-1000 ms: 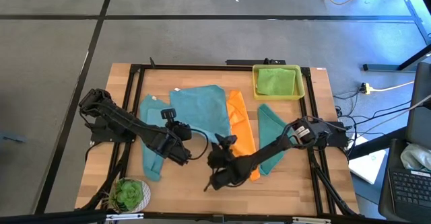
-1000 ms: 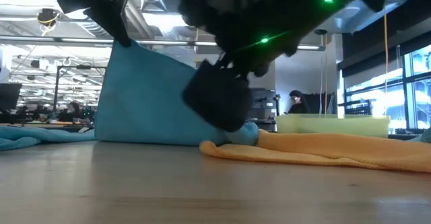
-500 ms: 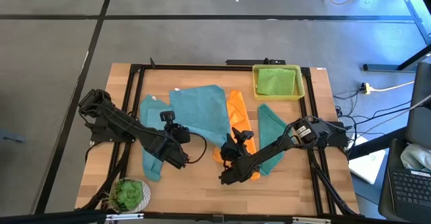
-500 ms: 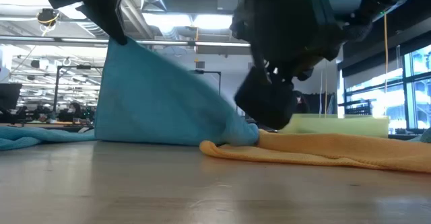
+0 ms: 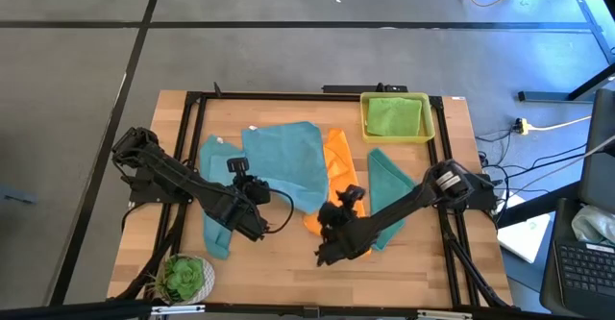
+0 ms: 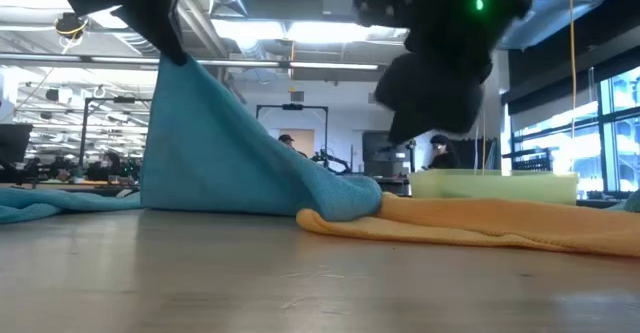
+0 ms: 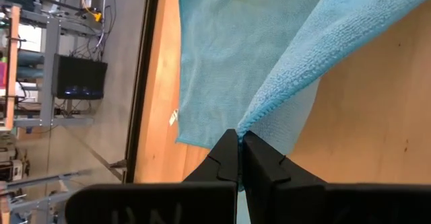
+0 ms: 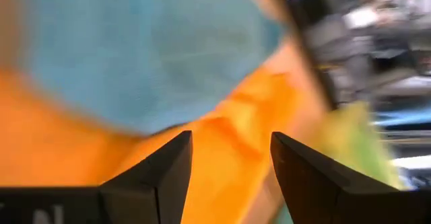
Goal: Fold microfiber towels
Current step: Fold the middle blue microfiber cloth
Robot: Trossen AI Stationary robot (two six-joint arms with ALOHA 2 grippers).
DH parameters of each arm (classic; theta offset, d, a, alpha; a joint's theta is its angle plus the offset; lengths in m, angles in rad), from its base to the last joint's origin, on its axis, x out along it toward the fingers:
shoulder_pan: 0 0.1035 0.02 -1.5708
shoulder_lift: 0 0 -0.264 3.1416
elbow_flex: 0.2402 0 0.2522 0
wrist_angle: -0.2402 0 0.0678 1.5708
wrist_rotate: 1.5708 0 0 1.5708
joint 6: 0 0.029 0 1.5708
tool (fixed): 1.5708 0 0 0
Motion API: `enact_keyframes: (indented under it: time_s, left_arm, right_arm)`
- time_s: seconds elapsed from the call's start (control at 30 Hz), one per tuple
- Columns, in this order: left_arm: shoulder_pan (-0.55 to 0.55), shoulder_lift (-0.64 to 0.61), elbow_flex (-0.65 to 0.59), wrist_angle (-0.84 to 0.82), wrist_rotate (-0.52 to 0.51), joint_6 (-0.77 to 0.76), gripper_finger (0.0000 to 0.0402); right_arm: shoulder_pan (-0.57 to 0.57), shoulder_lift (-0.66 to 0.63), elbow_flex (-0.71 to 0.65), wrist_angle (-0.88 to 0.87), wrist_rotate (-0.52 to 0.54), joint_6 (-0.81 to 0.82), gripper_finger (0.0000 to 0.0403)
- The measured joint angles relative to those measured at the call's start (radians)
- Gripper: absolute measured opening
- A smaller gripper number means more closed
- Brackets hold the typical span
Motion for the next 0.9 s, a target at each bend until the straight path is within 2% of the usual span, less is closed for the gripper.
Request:
enact_keyframes:
  time_s: [0.1, 0.2, 0.27, 0.33, 0.43, 0.63, 0.8, 0.9]
  left_arm:
    - [0.0, 0.0, 0.0, 0.0, -0.005, -0.001, 0.0]
    - [-0.001, 0.0, 0.0, -0.003, -0.008, -0.017, 0.0]
    - [-0.007, 0.0, 0.0, -0.008, -0.009, -0.021, 0.0]
    - [-0.015, 0.0, 0.0, -0.007, -0.011, -0.024, 0.0]
    - [-0.026, 0.0, 0.0, -0.007, -0.011, -0.027, 0.0]
    - [-0.031, 0.0, 0.0, -0.008, -0.011, -0.026, 0.0]
    - [-0.031, 0.0, 0.0, -0.007, -0.011, -0.046, 0.0]
    - [-0.033, 0.0, 0.0, -0.006, -0.011, -0.048, 0.0]
  right_arm:
    - [-0.025, -0.032, 0.0, 0.177, -0.2, -0.282, 0.0203]
    - [-0.048, -0.03, -0.004, 0.329, -0.372, -0.494, 0.0203]
    - [-0.062, -0.027, -0.03, 0.437, -0.406, -0.568, 0.0203]
    - [-0.075, -0.024, -0.071, 0.518, -0.383, -0.583, 0.0203]
    - [-0.1, -0.022, -0.125, 0.643, -0.336, -0.504, 0.0203]
    - [-0.118, -0.022, -0.141, 0.854, -0.435, -0.338, 0.0206]
    - [-0.102, -0.011, -0.141, 0.793, -0.223, -0.254, 0.0217]
    - [-0.103, 0.02, -0.143, 0.757, -0.175, -0.233, 0.0225]
